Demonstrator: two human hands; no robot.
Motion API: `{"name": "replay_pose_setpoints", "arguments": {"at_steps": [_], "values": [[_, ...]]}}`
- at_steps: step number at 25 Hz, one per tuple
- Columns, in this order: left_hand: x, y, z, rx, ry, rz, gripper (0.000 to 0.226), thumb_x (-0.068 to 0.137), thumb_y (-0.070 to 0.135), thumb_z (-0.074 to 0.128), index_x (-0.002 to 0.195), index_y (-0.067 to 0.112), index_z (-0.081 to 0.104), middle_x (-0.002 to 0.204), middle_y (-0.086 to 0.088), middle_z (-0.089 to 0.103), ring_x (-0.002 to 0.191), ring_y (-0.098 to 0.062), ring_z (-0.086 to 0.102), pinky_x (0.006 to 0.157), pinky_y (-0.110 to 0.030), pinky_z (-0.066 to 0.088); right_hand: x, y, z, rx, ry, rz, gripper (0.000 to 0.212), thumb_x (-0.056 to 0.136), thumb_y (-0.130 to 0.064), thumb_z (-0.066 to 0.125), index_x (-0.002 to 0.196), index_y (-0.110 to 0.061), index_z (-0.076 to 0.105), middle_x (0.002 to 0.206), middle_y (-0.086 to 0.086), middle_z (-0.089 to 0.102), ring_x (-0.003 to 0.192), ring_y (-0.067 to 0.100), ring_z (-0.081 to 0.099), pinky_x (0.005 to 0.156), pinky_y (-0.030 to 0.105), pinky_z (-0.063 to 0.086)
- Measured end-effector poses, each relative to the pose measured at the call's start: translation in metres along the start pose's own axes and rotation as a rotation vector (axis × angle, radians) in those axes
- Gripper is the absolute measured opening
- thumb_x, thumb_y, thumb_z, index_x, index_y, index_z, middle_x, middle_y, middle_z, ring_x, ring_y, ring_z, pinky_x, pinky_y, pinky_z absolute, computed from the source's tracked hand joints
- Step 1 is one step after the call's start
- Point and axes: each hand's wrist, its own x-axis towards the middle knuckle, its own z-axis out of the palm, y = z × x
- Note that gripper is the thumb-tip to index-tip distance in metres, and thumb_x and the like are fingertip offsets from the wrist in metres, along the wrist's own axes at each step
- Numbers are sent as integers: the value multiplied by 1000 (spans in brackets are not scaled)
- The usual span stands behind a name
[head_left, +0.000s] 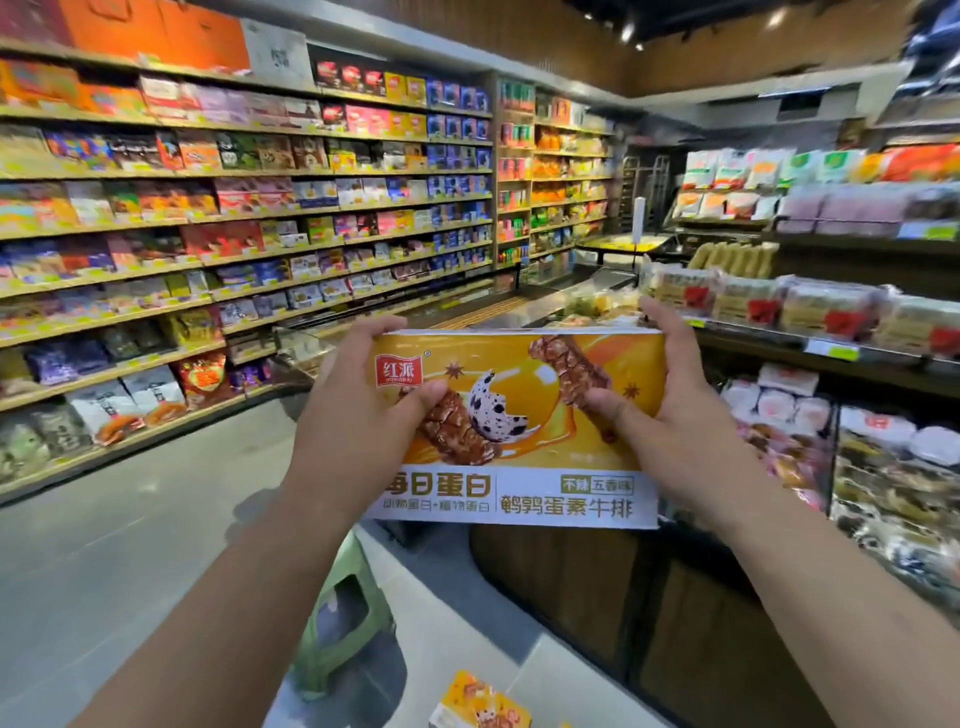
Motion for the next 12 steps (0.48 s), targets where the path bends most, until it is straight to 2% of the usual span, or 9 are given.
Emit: {"name": "replay_pose_setpoints", "arguments": {"at_steps": [3, 5, 7, 10, 12], "values": [[3, 13, 16, -26, -90, 53, 47, 82, 45, 70, 115, 55, 39, 111, 12, 58, 89, -2, 59, 80, -37, 53, -17, -5, -22, -51, 88, 75, 72, 86, -39, 66, 136, -54, 17, 114, -9, 54, 95, 13, 61, 81, 34, 52], [1, 25, 28, -60, -154, 107, 47, 84, 44, 69, 119, 52, 39, 104, 19, 55, 86, 3, 55, 73, -27, 48, -31, -7, -40, -96, 149, 112, 64, 85, -39, 67, 131, -51, 23, 103, -15, 53, 84, 3, 59, 66, 23, 49], [-3, 38, 41, -94, -214, 166, 48, 84, 43, 69, 123, 48, 40, 101, 21, 52, 85, 5, 53, 67, -19, 42, -48, -8, -58, -140, 214, 156, 57, 85, -39, 67, 124, -50, 25, 99, -17, 51, 80, 2, 59, 58, 17, 45], [-17, 58, 61, -139, -293, 223, 48, 83, 44, 70, 121, 48, 40, 112, 9, 55, 91, -4, 57, 79, -32, 51, -80, -11, -85, -219, 302, 215, 53, 85, -38, 67, 120, -47, 28, 95, -20, 49, 75, 1, 58, 53, 13, 43], [-28, 72, 74, -168, -330, 250, 48, 82, 46, 70, 118, 51, 39, 113, 8, 57, 95, -8, 59, 84, -38, 51, -100, -13, -102, -253, 352, 240, 54, 85, -38, 68, 122, -45, 29, 95, -20, 48, 77, 2, 58, 57, 20, 46]]}}
